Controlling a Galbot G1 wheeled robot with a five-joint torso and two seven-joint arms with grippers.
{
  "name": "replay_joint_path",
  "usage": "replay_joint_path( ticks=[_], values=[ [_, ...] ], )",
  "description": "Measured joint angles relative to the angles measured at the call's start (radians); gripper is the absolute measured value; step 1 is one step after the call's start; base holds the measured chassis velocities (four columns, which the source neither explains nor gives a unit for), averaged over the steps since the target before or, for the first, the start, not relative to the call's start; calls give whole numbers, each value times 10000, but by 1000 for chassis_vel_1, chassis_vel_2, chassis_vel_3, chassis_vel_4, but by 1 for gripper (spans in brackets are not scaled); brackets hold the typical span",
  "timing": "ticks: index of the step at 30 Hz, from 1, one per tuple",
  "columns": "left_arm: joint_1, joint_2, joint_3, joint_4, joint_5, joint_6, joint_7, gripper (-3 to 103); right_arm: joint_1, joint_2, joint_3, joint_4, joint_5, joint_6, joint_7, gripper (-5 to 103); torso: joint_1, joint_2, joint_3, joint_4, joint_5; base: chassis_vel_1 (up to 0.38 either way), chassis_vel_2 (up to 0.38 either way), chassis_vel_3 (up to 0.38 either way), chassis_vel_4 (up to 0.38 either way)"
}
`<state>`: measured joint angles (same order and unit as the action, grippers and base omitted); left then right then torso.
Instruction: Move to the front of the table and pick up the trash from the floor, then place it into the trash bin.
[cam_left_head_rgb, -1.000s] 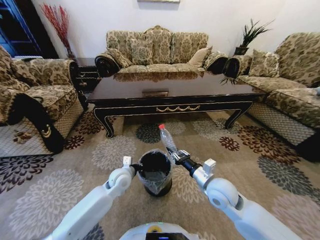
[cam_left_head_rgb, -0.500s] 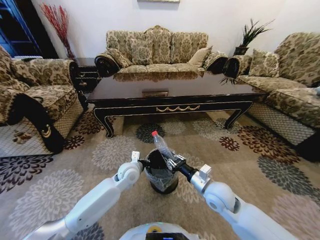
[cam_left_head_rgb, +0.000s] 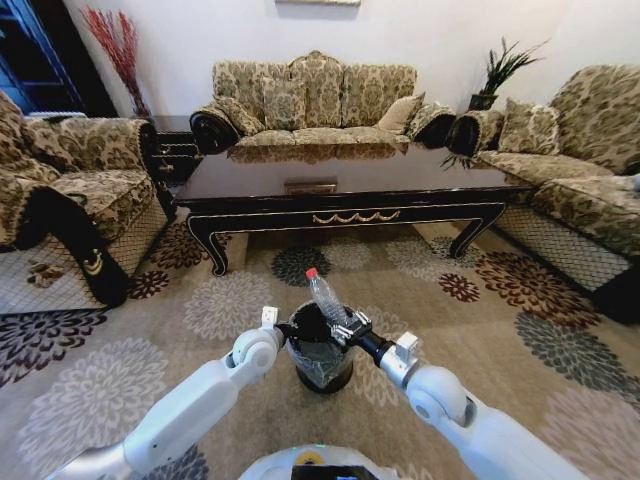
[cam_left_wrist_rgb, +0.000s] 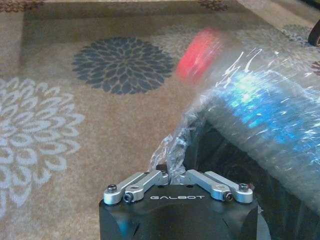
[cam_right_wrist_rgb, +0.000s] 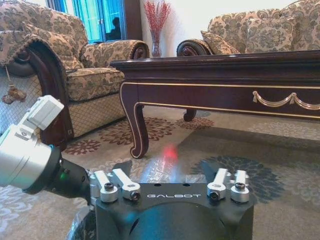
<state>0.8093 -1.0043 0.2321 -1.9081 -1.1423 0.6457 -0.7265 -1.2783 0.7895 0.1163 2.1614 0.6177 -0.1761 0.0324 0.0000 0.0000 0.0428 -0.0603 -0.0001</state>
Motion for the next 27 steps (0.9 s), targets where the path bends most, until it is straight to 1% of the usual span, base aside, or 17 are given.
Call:
replay_joint_path(
  ticks=[1, 3, 4, 6, 8, 12, 14, 15, 17, 19, 22, 25, 26, 27],
  values=[
    [2, 0, -11, 0, 8, 10, 10, 3, 0, 0, 1, 3, 0, 5, -7, 79, 0, 0, 0, 1, 0, 0, 0, 0, 0],
    [-52, 2, -41, 9, 14, 17, 22, 3, 34, 1, 1, 5, 4, 8, -11, 89, 0, 0, 0, 1, 0, 0, 0, 0, 0],
    [-52, 2, -41, 9, 14, 17, 22, 3, 34, 1, 1, 5, 4, 8, -11, 89, 0, 0, 0, 1, 0, 0, 0, 0, 0],
    [-75, 32, -104, 3, 7, 17, 24, 3, 38, 14, 19, 33, 22, 8, -11, 97, 0, 0, 0, -1, 1, 0, 0, 0, 0],
    [70, 118, -316, -81, 8, 18, 22, 3, -38, 39, 121, 87, 41, 9, -9, 100, 0, 0, 0, -1, 0, 0, 0, 0, 0],
    [472, 269, -782, -221, 26, 27, 30, 3, -232, 81, 295, 124, 46, 13, 4, 100, 0, 0, 0, 0, -1, 0, 0, 0, 0],
    [874, 453, -1297, -368, 56, 32, 83, 3, -381, 128, 400, 156, 34, 29, 12, 100, 0, 0, 0, 0, 0, 0, 0, 0, 0],
    [874, 453, -1297, -368, 56, 32, 83, 3, -381, 128, 400, 156, 34, 29, 12, 100, 0, 0, 0, 0, 0, 0, 0, 0, 0],
    [1121, 581, -1609, -451, 67, 32, 121, 3, -448, 174, 453, 177, 19, 32, 17, 100, 0, 0, 0, 1, -1, 0, 0, 0, 0],
    [1519, 822, -2139, -584, 168, 30, 179, 3, -558, 276, 565, 193, 6, 36, 32, 100, 0, 0, 0, 2, -1, 0, 0, 0, 0],
    [1688, 947, -2400, -625, 218, 13, 197, 3, -643, 344, 640, 196, -16, 46, 36, 100, 0, 0, 0, 2, -1, 0, 0, 0, 0],
    [2045, 1186, -3012, -694, 228, -75, 193, 3, -892, 485, 776, 195, -145, 113, 39, 100, 0, 0, -1, 0, -2, 0, 0, 0, 0],
    [2045, 1186, -3012, -694, 228, -75, 193, 3, -892, 485, 776, 195, -145, 113, 39, 100, 0, 0, -1, 0, -2, 0, 0, 0, 0],
    [2183, 1306, -3210, -733, 228, -95, 194, 3, -981, 523, 821, 196, -198, 136, 38, 100, 0, 0, -1, -1, -1, 0, 0, 0, 0]
  ],
)
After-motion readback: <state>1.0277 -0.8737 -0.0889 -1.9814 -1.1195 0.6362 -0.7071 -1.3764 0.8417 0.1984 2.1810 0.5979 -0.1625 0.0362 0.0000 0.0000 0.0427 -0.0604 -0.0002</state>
